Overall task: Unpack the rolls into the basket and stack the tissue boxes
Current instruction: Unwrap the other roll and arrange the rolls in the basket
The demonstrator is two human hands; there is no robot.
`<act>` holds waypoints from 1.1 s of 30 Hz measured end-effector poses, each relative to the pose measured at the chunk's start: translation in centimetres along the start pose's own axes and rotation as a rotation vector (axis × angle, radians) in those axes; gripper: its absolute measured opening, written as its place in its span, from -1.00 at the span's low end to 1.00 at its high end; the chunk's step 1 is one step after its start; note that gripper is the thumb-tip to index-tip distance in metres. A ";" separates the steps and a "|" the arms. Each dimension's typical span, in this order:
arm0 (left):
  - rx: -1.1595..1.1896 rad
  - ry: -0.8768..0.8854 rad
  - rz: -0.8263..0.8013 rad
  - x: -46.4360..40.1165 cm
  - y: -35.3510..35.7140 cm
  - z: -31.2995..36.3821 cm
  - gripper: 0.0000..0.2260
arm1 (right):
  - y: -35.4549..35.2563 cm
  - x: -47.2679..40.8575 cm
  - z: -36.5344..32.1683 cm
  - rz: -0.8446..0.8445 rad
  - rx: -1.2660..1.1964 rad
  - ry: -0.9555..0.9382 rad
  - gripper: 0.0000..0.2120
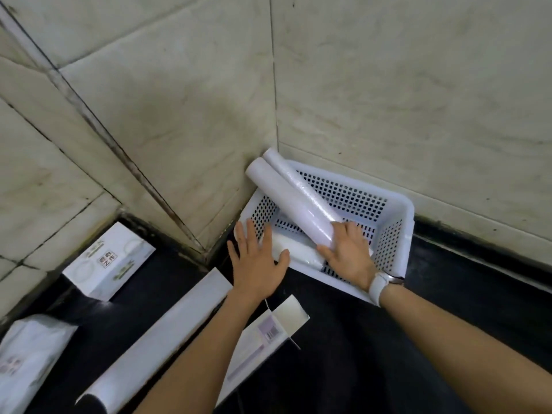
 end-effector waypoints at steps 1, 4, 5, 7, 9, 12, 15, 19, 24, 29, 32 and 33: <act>-0.005 -0.001 0.017 -0.1 0.2 -0.1 -0.38 | 0.1 -0.1 0.3 0.023 0.040 0.000 -0.48; -0.020 0.004 0.060 -0.3 0.5 -0.2 -0.39 | -0.9 -0.9 1.5 0.119 0.122 0.037 -0.49; -0.022 0.002 0.062 -0.3 0.6 -0.2 -0.40 | -1.4 -1.3 1.9 0.136 0.143 0.049 -0.49; -0.026 -0.004 0.059 -0.4 0.7 -0.2 -0.40 | -2.0 -2.1 2.5 0.129 0.184 0.056 -0.48; -0.029 -0.009 0.054 -0.5 0.8 -0.2 -0.40 | -2.1 -2.7 2.7 0.113 0.214 0.070 -0.47; -0.030 -0.012 0.043 -0.4 0.7 -0.3 -0.40 | -1.6 -2.8 2.6 0.097 0.247 0.094 -0.47; -0.026 -0.013 0.031 -0.2 0.6 -0.2 -0.40 | -0.9 -2.5 2.6 0.076 0.291 0.076 -0.42; -0.029 -0.020 0.022 -0.3 0.6 -0.2 -0.40 | -1.2 -2.6 2.7 0.038 0.361 0.069 -0.37; -0.014 -0.012 -0.010 -0.3 0.5 -0.2 -0.40 | -1.6 -2.4 2.3 -0.039 0.371 0.110 -0.34; 0.086 0.023 -0.121 -0.4 -0.1 -0.3 -0.42 | -1.9 -1.5 1.5 -0.133 0.282 0.174 -0.30; 0.226 0.051 -0.022 0.7 -1.3 -1.0 -0.47 | -1.8 0.2 -0.4 -0.006 0.238 0.046 -0.42; 0.230 0.058 0.035 1.5 -1.6 -1.4 -0.49 | -1.6 0.8 -1.2 0.034 0.210 -0.052 -0.47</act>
Point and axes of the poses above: each hand's wrist, its own x-axis away from the middle knuckle, its own y-axis out of the palm, z = x × y, the point moved 6 cm from there along -x, towards the middle knuckle, and after that the axes turned 6 degrees about -z, right-handed, at the moved point
